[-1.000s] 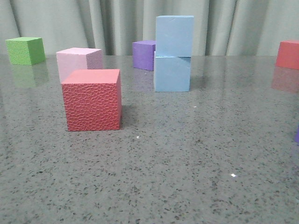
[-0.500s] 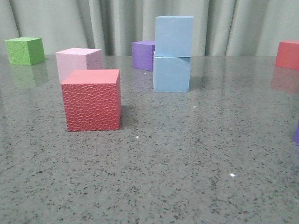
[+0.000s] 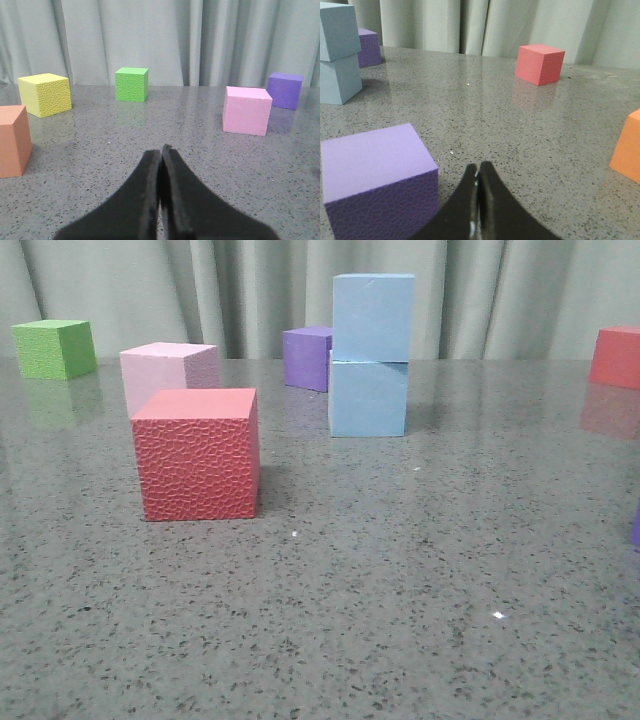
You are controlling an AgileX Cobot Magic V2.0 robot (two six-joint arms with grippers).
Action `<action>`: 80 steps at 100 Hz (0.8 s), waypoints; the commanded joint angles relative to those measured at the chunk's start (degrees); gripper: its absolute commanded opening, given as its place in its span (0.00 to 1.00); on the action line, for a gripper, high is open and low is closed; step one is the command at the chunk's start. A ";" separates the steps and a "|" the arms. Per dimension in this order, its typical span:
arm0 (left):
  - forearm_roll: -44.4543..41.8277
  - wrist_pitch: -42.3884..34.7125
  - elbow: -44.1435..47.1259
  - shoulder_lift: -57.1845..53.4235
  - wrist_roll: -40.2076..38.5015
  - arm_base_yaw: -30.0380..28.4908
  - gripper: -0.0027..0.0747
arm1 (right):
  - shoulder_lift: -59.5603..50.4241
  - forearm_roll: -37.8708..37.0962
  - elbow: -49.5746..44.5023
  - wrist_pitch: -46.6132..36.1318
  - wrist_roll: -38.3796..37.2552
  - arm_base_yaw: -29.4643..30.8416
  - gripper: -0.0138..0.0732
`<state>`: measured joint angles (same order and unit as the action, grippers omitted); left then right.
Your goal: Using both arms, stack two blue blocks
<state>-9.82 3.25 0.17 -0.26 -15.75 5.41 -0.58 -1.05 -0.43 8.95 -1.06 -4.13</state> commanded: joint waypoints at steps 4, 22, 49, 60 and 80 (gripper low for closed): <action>0.01 -4.64 1.44 -1.99 0.10 -0.11 0.01 | -1.02 0.16 0.28 -7.41 0.47 0.39 0.08; 0.01 -4.64 1.44 -1.99 0.10 -0.11 0.01 | -1.02 0.16 -1.16 -9.62 0.47 0.39 0.08; 0.01 -4.64 1.44 -1.99 0.10 -0.11 0.01 | -1.02 -0.56 -1.16 -9.69 0.47 0.39 0.08; 0.01 -4.64 1.44 -1.99 0.10 -0.11 0.01 | -1.02 -0.75 -1.16 -9.71 0.47 0.39 0.08; 0.01 -4.64 1.44 -1.99 0.10 -0.11 0.01 | -1.02 -0.75 -1.16 -10.87 0.47 0.39 0.08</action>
<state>-9.82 3.25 0.17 -0.26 -15.75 5.41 -0.58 -1.16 -1.60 3.70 -1.06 -4.13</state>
